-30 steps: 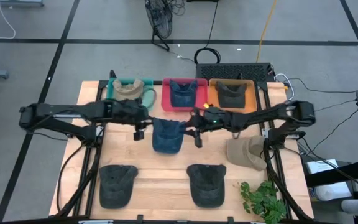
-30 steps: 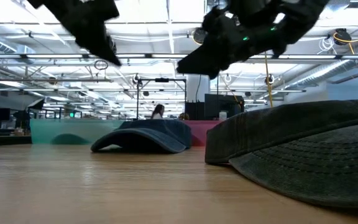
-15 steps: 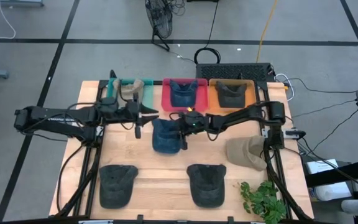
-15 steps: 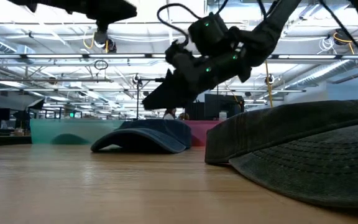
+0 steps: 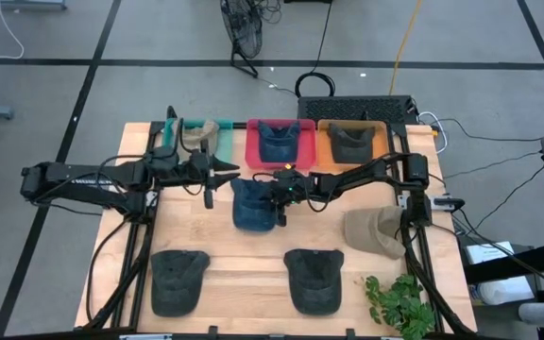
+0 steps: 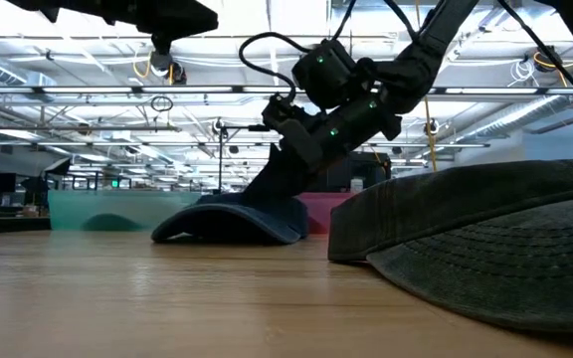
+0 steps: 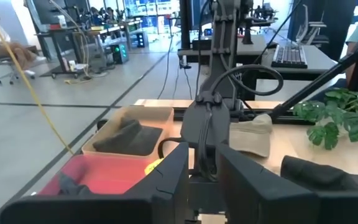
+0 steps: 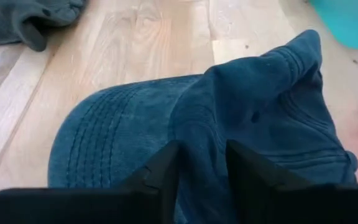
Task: Pick & Place hat
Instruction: Put the blue cap into the red bin
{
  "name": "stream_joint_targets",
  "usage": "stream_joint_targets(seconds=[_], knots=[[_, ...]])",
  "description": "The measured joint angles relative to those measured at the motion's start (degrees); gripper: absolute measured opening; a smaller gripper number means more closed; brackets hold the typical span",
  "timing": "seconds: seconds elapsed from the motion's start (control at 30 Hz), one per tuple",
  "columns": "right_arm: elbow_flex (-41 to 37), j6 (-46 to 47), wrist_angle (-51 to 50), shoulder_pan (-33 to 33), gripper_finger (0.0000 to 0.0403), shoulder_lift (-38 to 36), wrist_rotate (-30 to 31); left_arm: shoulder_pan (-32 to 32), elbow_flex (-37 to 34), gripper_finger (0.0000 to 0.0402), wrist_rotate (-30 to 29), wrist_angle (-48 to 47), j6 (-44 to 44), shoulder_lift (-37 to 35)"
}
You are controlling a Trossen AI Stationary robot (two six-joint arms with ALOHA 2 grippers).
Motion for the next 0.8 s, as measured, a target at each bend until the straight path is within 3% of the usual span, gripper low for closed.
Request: stream_joint_targets(seconds=[0.33, 0.5, 0.8], knots=[[0.0, -5.04, -0.88, -0.02, 0.0007, -0.08, -0.02, 0.15, 0.02, 0.009, -0.16, -0.1, -0.16, 0.0], [-0.13, -8.31, -2.14, 0.94, 0.0009, -3.63, -0.05, 0.16, 0.07, 0.009, -0.17, -0.42, -0.19, 0.0], [-0.11, -15.26, -11.9, -0.12, 0.0001, -18.3, -1.45, -0.38, 0.09, 0.009, 0.43, -0.58, -1.54, 0.02]])
